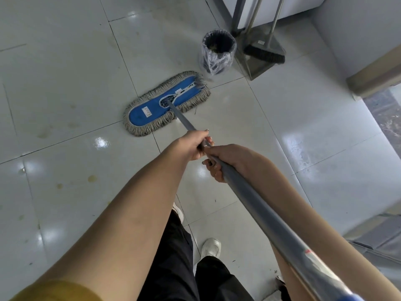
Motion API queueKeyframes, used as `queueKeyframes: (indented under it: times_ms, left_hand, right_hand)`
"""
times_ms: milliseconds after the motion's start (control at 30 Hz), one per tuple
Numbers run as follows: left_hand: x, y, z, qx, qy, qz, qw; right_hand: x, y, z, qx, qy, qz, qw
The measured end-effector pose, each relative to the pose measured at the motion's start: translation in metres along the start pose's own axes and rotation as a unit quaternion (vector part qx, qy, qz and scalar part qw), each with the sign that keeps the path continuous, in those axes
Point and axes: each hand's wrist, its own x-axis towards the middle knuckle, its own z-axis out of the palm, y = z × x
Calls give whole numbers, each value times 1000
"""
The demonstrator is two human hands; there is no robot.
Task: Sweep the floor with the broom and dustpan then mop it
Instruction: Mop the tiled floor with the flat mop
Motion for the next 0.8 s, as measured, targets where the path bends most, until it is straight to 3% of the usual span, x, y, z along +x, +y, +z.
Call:
queueKeyframes:
  times_ms: [333,800]
  left_hand:
    - [44,146,-31,29,2,14,999]
    - [115,343,-64,-29,0,10,1000]
  right_hand:
    - [42,-143,48,-10,-2,2,1000]
    - [92,-345,101,-4,-5,2,1000]
